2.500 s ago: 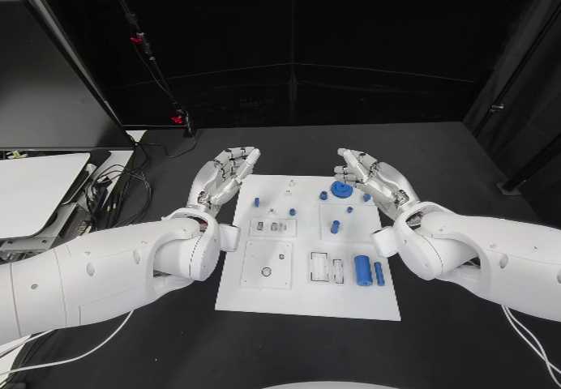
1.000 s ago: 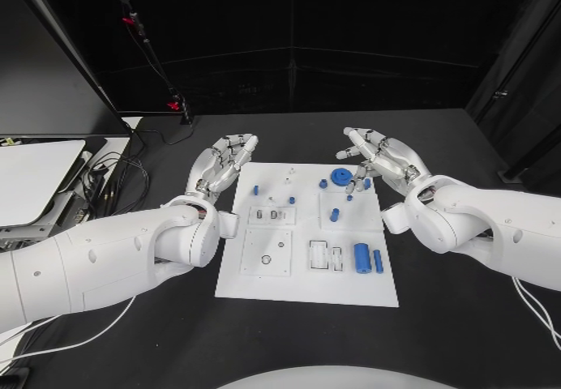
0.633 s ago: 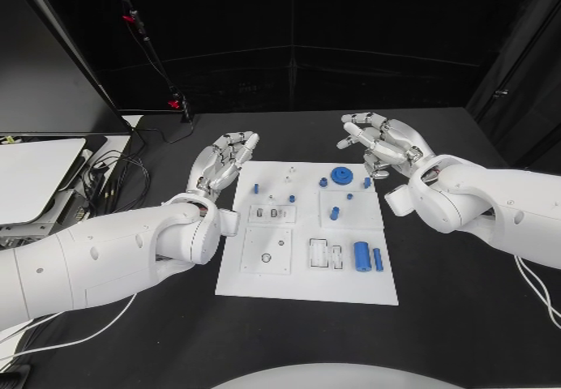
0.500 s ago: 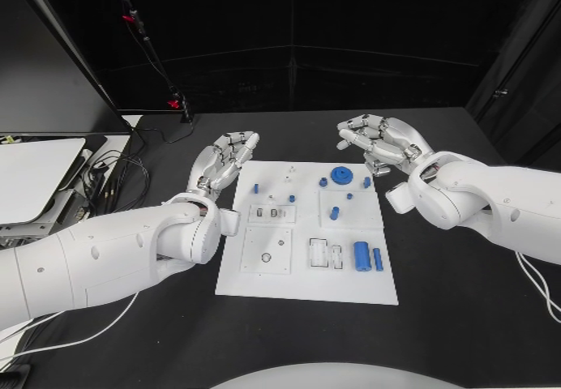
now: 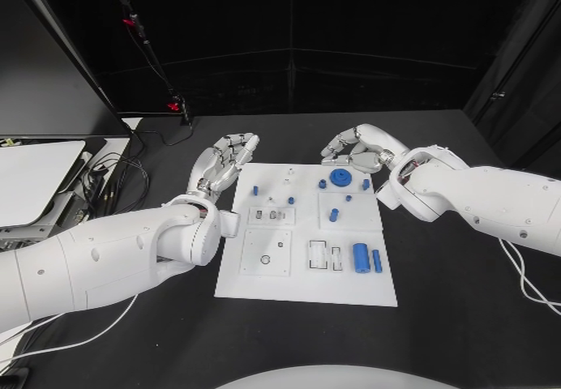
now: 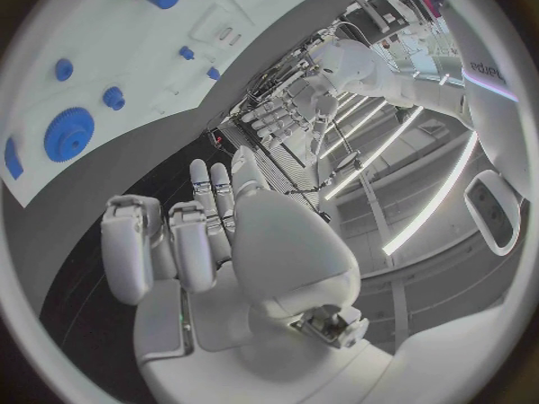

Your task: Assemble the parts on the task board

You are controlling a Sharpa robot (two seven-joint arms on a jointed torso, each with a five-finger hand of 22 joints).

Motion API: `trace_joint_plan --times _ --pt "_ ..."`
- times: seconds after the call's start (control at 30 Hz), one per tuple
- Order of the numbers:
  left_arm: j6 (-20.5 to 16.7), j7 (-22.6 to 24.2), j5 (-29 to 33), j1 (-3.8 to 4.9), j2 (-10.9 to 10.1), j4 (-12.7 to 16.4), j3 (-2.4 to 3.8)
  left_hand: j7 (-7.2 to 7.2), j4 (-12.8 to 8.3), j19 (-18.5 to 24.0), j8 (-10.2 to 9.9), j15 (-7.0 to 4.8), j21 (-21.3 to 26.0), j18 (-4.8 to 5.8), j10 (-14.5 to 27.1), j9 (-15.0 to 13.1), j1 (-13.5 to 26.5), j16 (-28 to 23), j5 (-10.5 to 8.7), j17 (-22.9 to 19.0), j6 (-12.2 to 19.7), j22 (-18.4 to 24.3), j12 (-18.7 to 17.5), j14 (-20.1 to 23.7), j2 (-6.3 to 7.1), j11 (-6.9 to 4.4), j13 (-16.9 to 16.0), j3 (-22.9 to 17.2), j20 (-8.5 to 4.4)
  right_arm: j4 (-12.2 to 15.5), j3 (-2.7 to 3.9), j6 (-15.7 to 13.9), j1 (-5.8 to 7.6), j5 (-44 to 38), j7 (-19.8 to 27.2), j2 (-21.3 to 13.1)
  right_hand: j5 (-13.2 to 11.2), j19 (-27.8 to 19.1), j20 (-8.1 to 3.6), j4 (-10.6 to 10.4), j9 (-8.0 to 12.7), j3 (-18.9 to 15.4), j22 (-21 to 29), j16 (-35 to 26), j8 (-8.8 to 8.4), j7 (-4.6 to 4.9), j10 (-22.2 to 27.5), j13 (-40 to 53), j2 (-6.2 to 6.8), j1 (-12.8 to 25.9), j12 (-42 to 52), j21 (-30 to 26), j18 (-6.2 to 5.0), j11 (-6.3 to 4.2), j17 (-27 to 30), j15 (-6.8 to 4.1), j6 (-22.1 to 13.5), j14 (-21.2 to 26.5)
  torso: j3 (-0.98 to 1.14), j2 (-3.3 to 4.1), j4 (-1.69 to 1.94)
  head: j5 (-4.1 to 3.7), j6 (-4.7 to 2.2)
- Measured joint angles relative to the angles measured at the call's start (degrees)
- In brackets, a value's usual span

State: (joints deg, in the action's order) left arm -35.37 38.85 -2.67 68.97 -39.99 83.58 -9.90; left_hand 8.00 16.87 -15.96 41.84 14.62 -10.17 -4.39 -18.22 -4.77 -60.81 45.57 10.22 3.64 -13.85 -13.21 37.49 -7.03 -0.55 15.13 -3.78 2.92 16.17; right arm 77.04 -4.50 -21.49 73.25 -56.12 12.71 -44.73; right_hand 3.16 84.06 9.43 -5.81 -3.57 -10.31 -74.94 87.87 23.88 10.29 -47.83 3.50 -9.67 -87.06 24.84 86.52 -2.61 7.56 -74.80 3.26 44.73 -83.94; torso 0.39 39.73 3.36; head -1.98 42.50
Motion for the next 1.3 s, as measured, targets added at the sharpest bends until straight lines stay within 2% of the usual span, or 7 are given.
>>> trace_joint_plan --times 0.13,0.23,0.33,0.47,0.77,1.2,1.3 --pt "0.1 0.0 0.0 -0.02 0.0 -0.1 -0.01 0.0 0.0 0.0 0.0 0.0 0.0 0.0 0.0 0.1 0.0 0.0 0.0 0.0 0.0 0.0 0.0 0.0 0.0 0.0 0.0 0.0 0.0 -2.7 0.0 -0.2 0.0 -5.8 -2.8 2.0 -0.2 -0.2 -0.21 0.1 0.0 0.4 0.0 -0.3 -3.88 -0.65 -0.2 0.0 0.92 -1.8 -2.8 0.0 -0.01 -0.2 0.5 -0.41 1.5 0.0 0.0 0.0 0.0 -0.1 -0.15" --pt "0.1 0.0 0.0 -0.04 0.0 -0.2 -0.02 0.0 0.0 0.0 0.0 0.0 0.0 0.0 0.0 0.1 0.0 0.0 0.0 0.0 0.0 0.0 0.0 0.0 0.0 0.0 0.0 0.0 0.0 -4.4 0.01 -0.1 0.0 -8.6 -4.3 3.3 -0.2 -0.2 -0.22 0.1 0.0 0.4 0.0 -0.3 -4.82 -0.45 -0.2 0.0 0.92 -2.2 -3.6 -0.1 -0.01 -0.2 0.9 -0.41 1.7 0.0 -0.02 -0.02 -0.03 -0.12 -0.23" --pt "0.1 0.0 0.0 -0.07 0.1 -0.4 -0.03 0.0 0.0 0.0 0.0 0.0 0.0 0.0 0.0 0.1 0.0 0.0 0.28 0.0 0.0 0.0 0.0 0.0 0.0 0.0 0.0 0.0 0.0 -6.2 0.02 0.1 0.0 -11.4 -5.8 4.7 -0.2 -0.3 -0.27 0.1 0.0 0.4 0.0 -0.3 -5.8 -0.76 -0.3 0.0 1.43 -2.8 -4.2 -0.2 -0.02 -0.31 1.1 -0.41 2.0 0.0 -0.03 -0.02 -0.09 -0.15 -0.35" --pt "0.3 0.0 0.0 -0.1 0.4 -0.5 -0.04 0.0 0.0 0.0 0.0 0.0 0.0 0.0 0.0 0.1 0.0 0.0 0.28 0.0 0.0 0.0 0.0 0.0 0.0 0.0 0.0 0.0 0.0 -8.1 0.04 0.5 0.0 -14.6 -7.4 6.2 -0.2 -0.6 -0.63 0.0 0.0 0.5 0.0 -0.6 -6.64 -0.76 -0.4 0.0 1.73 -3.1 -4.9 -0.5 -0.03 -0.4 1.8 -0.62 2.0 -0.2 -0.04 0.02 -0.09 -0.32 -0.45" --pt "0.5 0.0 0.0 -0.18 0.5 -0.8 -0.07 0.0 0.0 0.0 0.0 0.0 0.0 0.0 0.0 0.1 -0.2 0.0 0.28 0.0 0.0 0.0 0.0 0.0 -0.22 0.0 0.0 0.0 0.0 -10.6 0.05 2.8 0.0 -19.0 -10.1 8.3 -0.2 -0.8 -0.84 -0.4 0.0 0.5 0.0 -0.8 -8.42 -0.76 -0.4 0.0 1.95 -3.3 -5.6 -0.7 -0.03 -0.4 2.3 -0.82 2.0 0.0 -0.04 0.13 -0.01 -0.41 -0.35" --pt "0.6 0.0 0.0 -0.23 0.6 -1.2 -0.1 0.0 0.0 0.0 0.0 0.0 0.0 0.0 0.0 0.1 -0.2 0.0 0.28 0.0 0.0 0.0 0.0 0.0 -0.22 0.0 0.0 0.0 0.0 -12.9 0.03 6.0 -0.09 -23.7 -11.9 10.7 -0.2 -0.8 -0.84 -0.8 0.0 0.5 0.0 -1.1 -9.25 -0.76 -0.6 0.1 2.27 -3.6 -6.0 -0.9 -0.03 -0.6 2.9 -0.82 2.0 0.0 -0.1 0.09 0.06 -0.01 0.13" --pt "0.7 0.0 0.0 -0.24 0.6 -1.3 -0.1 0.0 0.0 0.0 0.0 0.0 0.0 0.0 0.0 0.1 -0.2 0.0 0.28 0.0 0.0 0.0 0.0 0.0 -0.22 0.0 0.0 0.0 0.0 -13.5 0.03 6.7 -0.13 -24.6 -12.3 11.3 -0.2 -0.8 -0.84 -0.8 -0.1 0.5 0.0 -1.1 -9.63 -0.57 -1.0 0.1 1.9 -4.0 -6.2 -0.9 -0.03 -0.6 2.9 -0.82 2.2 0.0 -0.12 0.06 0.06 0.0 0.24"
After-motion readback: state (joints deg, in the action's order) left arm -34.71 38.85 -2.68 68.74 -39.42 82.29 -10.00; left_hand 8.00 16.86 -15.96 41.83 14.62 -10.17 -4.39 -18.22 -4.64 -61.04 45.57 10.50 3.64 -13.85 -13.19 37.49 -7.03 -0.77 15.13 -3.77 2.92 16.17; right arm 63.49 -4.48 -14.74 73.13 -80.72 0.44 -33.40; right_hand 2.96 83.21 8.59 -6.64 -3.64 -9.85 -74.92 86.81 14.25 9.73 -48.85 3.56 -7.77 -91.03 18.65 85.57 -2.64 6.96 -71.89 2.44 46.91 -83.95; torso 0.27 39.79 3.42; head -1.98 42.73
